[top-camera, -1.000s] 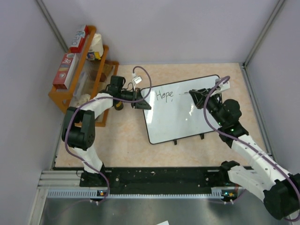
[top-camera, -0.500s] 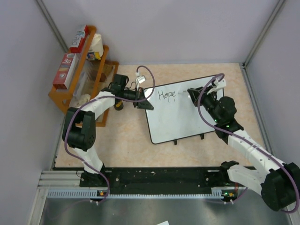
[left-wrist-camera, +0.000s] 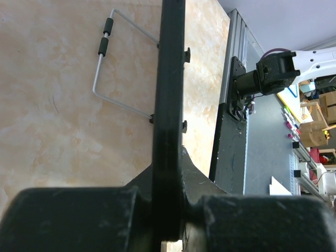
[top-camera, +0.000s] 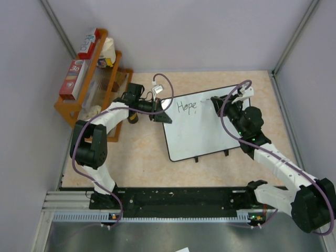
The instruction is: Write a sentence on the whiteboard
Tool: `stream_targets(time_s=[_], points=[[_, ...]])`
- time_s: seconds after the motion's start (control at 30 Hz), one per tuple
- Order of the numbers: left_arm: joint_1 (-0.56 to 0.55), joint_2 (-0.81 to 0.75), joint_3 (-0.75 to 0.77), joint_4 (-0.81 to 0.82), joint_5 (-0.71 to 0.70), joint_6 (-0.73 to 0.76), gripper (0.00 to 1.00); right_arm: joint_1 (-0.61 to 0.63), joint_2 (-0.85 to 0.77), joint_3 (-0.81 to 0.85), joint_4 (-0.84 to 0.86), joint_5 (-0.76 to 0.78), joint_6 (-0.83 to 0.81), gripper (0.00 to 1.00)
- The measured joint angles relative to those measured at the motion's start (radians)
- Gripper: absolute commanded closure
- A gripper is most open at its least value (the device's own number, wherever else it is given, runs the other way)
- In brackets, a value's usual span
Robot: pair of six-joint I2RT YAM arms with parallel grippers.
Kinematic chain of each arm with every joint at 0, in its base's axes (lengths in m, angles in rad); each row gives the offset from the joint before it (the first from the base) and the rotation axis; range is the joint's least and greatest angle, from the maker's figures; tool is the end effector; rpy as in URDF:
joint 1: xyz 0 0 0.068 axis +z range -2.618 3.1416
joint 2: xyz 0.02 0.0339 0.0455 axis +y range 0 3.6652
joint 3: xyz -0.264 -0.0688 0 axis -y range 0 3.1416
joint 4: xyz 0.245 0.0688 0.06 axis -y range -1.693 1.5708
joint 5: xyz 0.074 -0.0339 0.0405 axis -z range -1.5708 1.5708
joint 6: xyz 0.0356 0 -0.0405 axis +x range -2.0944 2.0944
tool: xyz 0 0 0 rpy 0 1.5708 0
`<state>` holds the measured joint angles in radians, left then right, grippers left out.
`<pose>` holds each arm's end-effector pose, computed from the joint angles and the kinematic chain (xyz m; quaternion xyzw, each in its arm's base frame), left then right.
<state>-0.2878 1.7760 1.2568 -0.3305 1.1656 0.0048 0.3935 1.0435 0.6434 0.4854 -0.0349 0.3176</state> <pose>0.3497 -0.1376 0.2364 0.3060 0.7446 -0.5514 0.2190 0.2261 0.0952 0.3108 -0.0385 0.6752 0.2674 0.6863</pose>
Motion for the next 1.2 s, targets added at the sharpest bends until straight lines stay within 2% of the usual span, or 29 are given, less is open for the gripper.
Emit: stream_targets(time_s=[1.2], points=[[0.000,0.000,0.000,-0.013,-0.006,0.000,1.00,0.000,-0.042,-0.048,-0.031,0.004,0.027,1.00]])
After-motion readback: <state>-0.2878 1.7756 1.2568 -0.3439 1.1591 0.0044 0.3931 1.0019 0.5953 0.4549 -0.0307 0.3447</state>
